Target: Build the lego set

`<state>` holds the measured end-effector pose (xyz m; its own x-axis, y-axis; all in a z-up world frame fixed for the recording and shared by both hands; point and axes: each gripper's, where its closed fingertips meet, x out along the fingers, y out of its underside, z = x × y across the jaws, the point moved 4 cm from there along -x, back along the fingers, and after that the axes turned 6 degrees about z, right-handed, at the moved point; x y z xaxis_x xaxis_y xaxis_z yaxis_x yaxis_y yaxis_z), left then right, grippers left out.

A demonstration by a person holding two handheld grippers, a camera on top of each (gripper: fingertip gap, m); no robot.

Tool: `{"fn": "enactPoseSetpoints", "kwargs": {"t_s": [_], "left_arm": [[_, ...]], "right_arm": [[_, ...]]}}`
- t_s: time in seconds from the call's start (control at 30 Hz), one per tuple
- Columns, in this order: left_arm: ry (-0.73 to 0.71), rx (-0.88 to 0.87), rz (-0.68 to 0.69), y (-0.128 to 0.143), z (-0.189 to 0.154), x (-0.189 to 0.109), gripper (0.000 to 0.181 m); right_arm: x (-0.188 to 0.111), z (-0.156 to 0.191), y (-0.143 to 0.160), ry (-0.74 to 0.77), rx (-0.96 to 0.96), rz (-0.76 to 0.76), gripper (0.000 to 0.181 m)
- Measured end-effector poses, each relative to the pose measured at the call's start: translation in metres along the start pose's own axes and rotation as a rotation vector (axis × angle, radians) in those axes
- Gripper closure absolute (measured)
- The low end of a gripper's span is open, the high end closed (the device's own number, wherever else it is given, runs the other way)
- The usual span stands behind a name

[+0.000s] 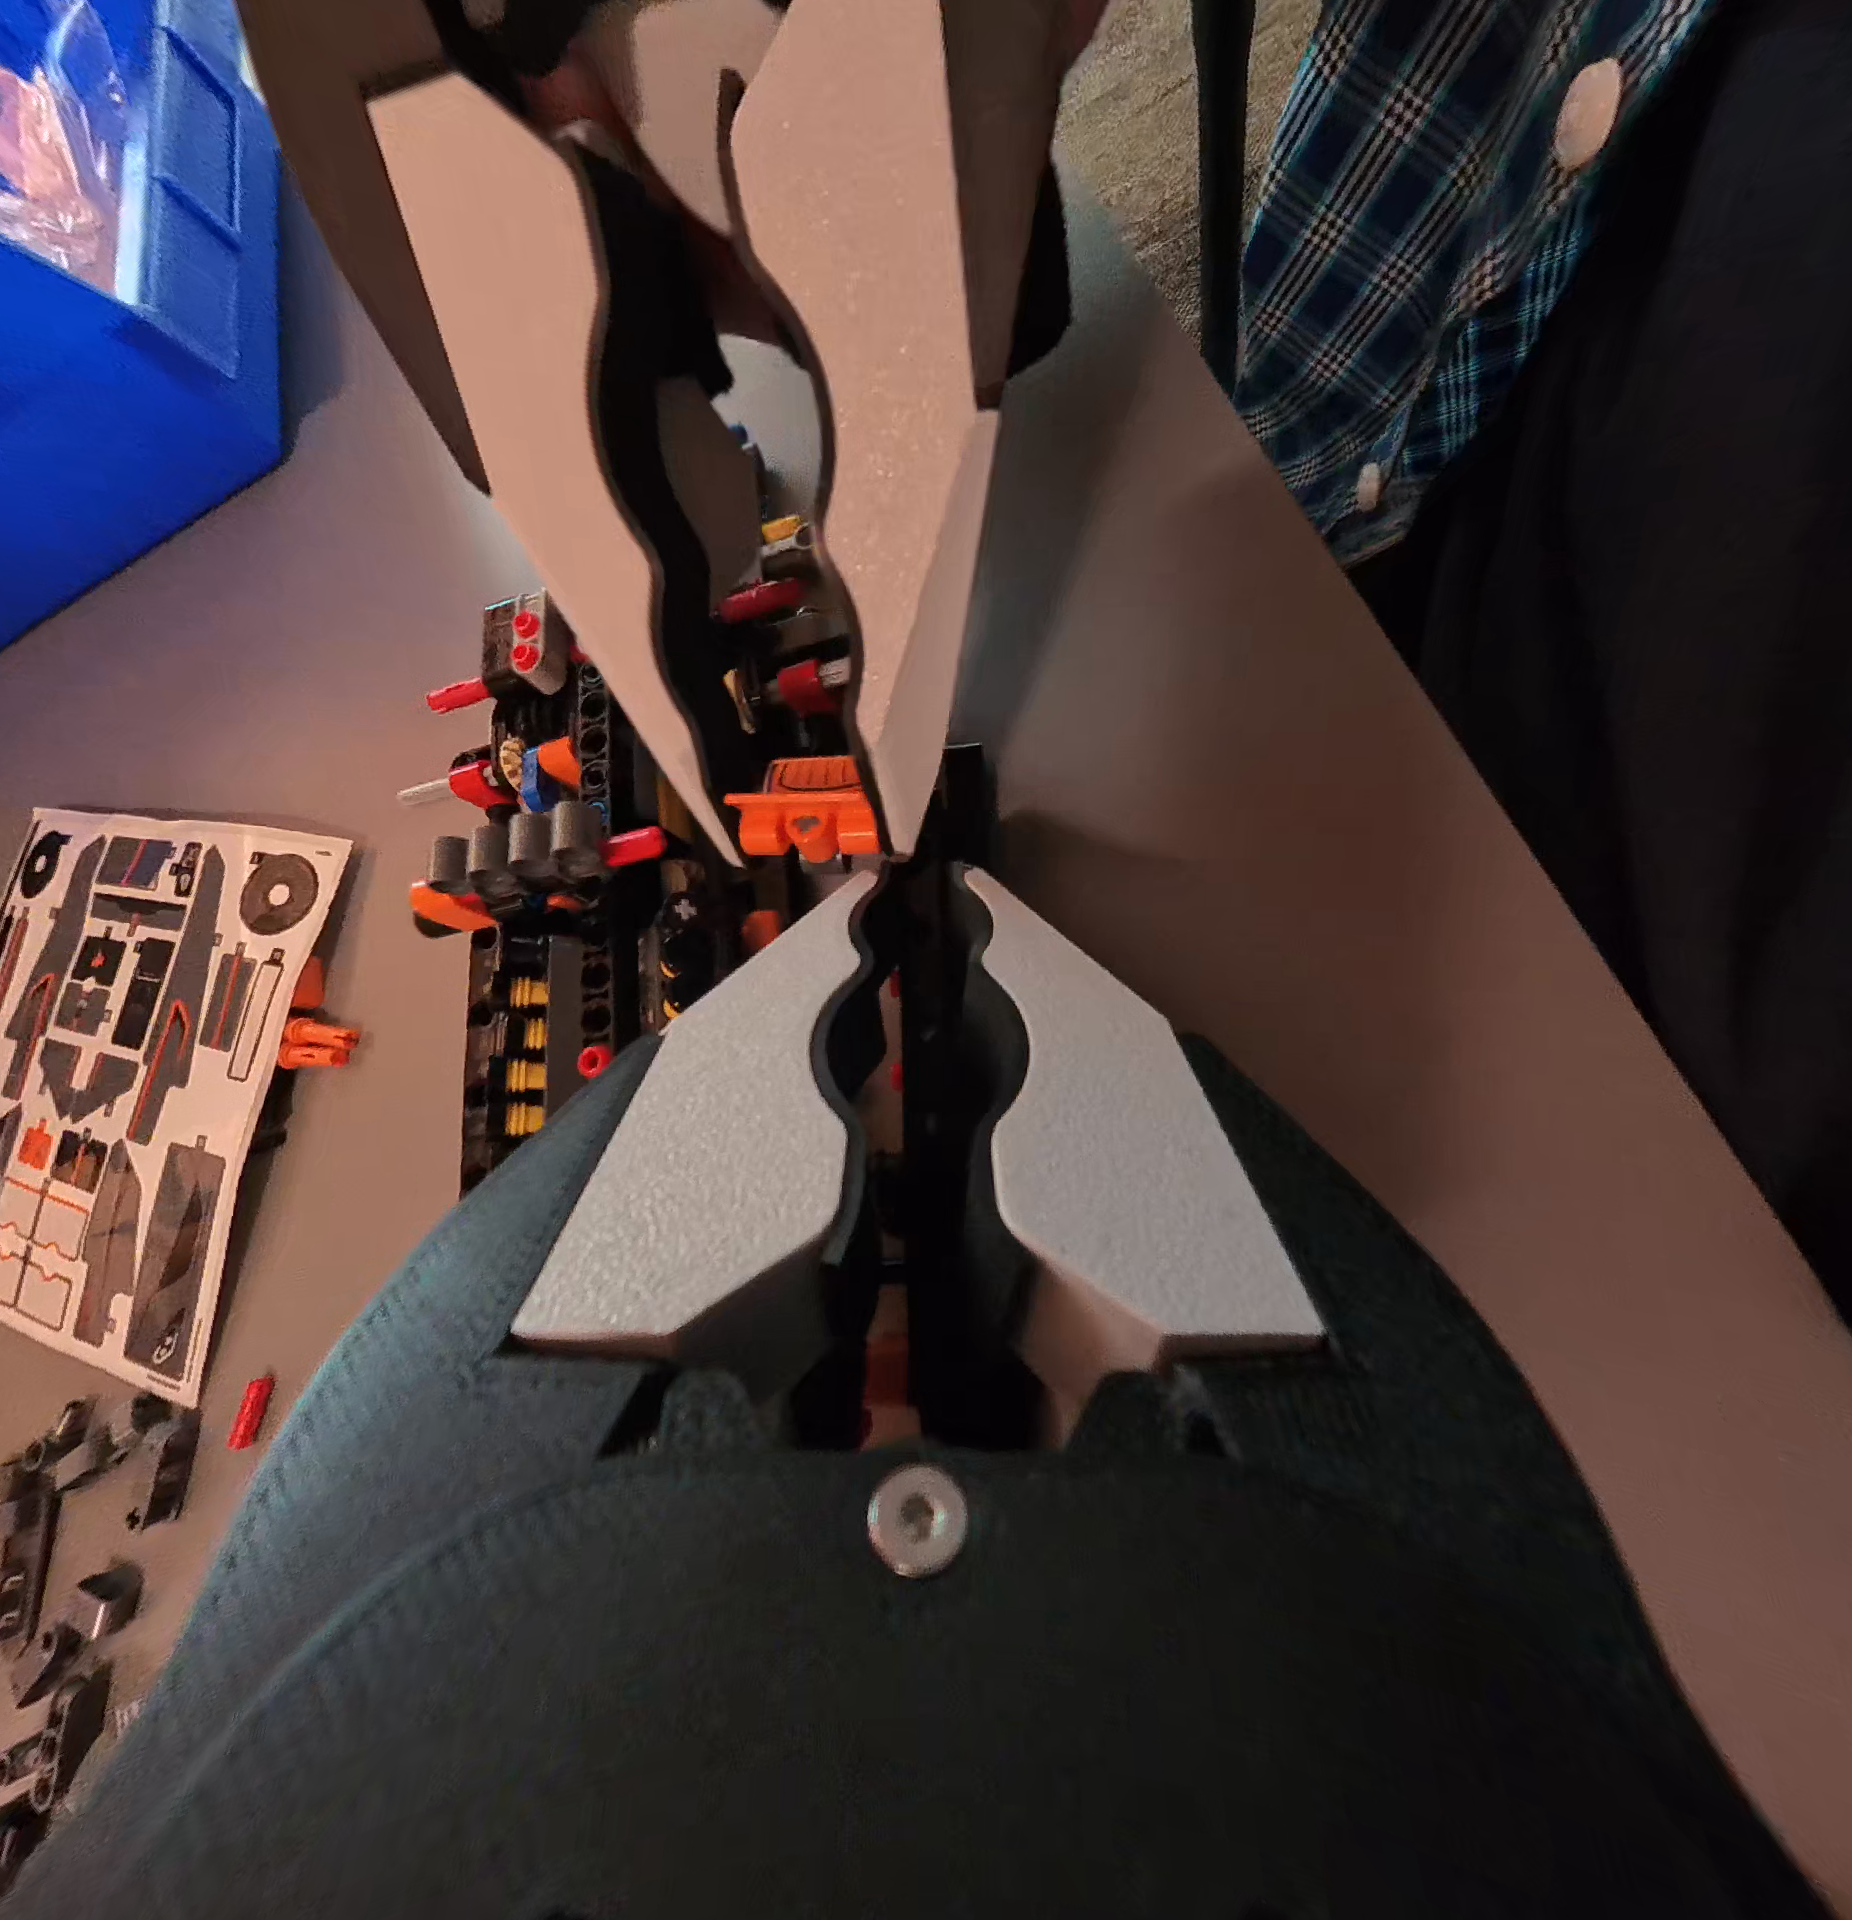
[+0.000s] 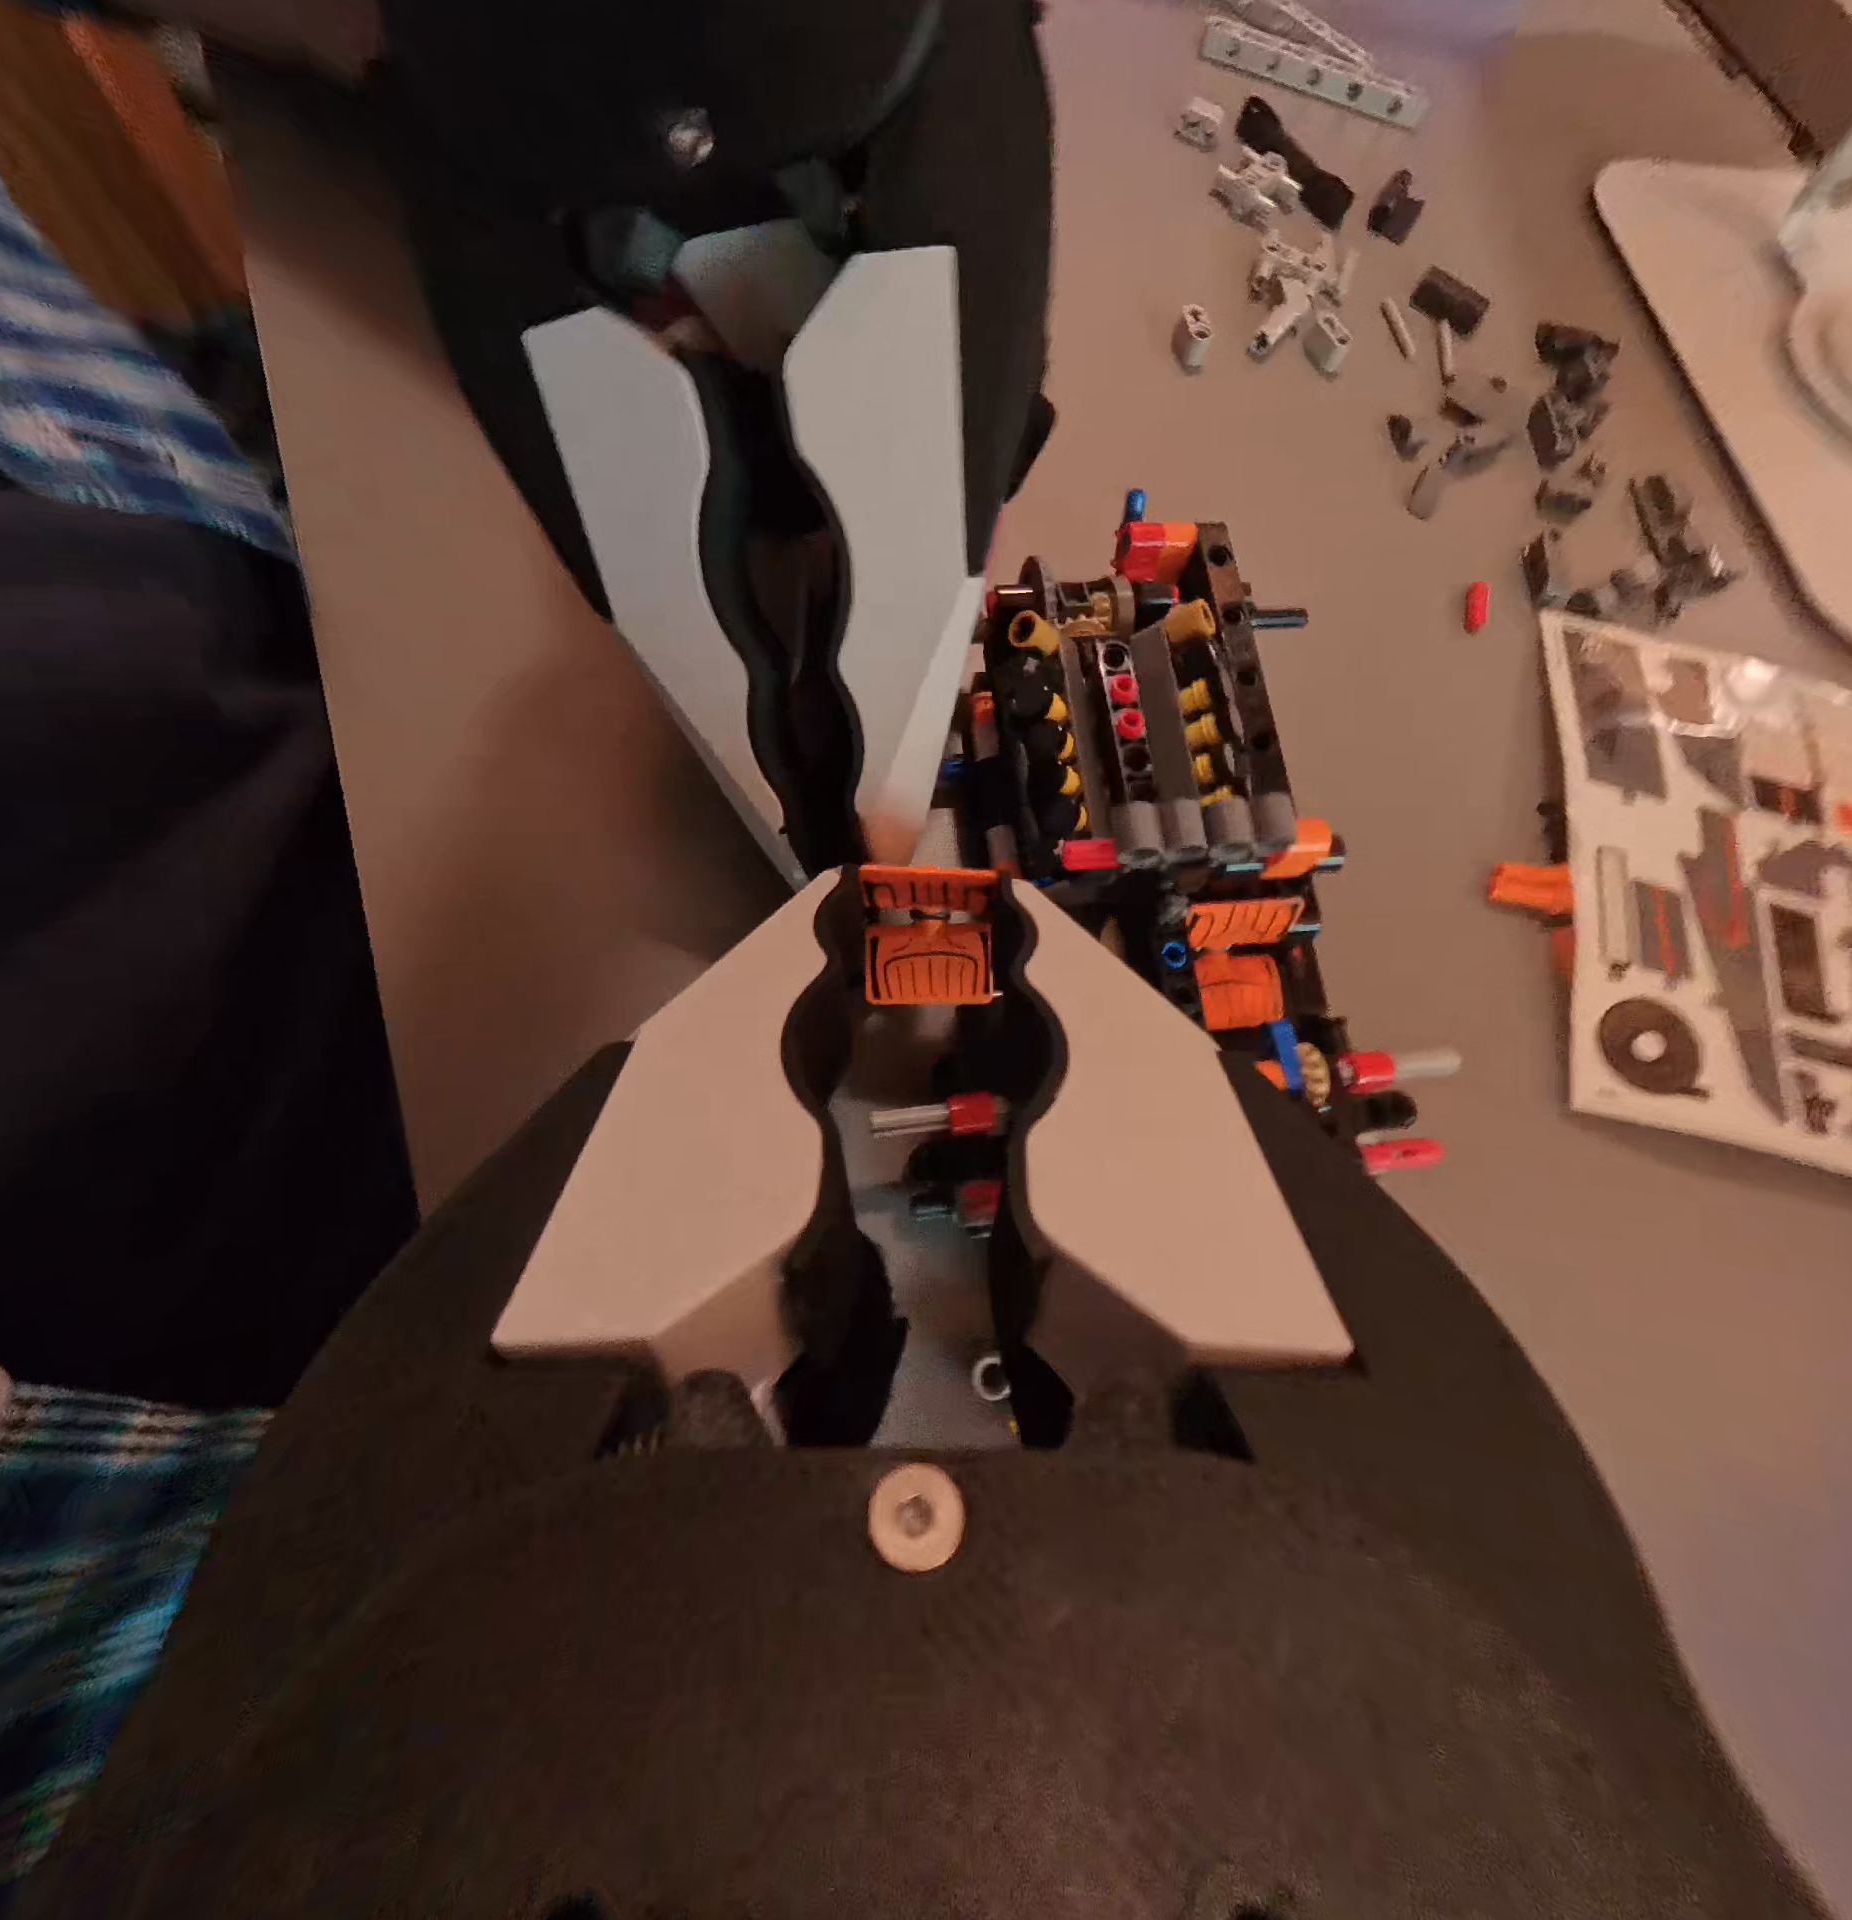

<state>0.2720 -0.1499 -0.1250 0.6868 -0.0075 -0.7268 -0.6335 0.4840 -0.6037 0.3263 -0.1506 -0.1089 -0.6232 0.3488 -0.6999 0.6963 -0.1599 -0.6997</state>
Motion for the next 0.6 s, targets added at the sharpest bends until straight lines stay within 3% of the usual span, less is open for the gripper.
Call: {"fn": "enactPoseSetpoints", "kwargs": {"t_s": [0.33, 0.6], "left_arm": [[0.041, -0.013, -0.026, -0.0004, -0.0009, -0.0012, 0.173], [0.059, -0.030, -0.039, -0.0004, -0.0003, -0.0019, 0.173]], "right_arm": [[-0.0007, 0.0021, -0.0014, -0.016, -0.117, 0.020, 0.160], [-0.0066, 0.0024, 0.0024, -0.069, -0.061, 0.053, 0.153]]}}
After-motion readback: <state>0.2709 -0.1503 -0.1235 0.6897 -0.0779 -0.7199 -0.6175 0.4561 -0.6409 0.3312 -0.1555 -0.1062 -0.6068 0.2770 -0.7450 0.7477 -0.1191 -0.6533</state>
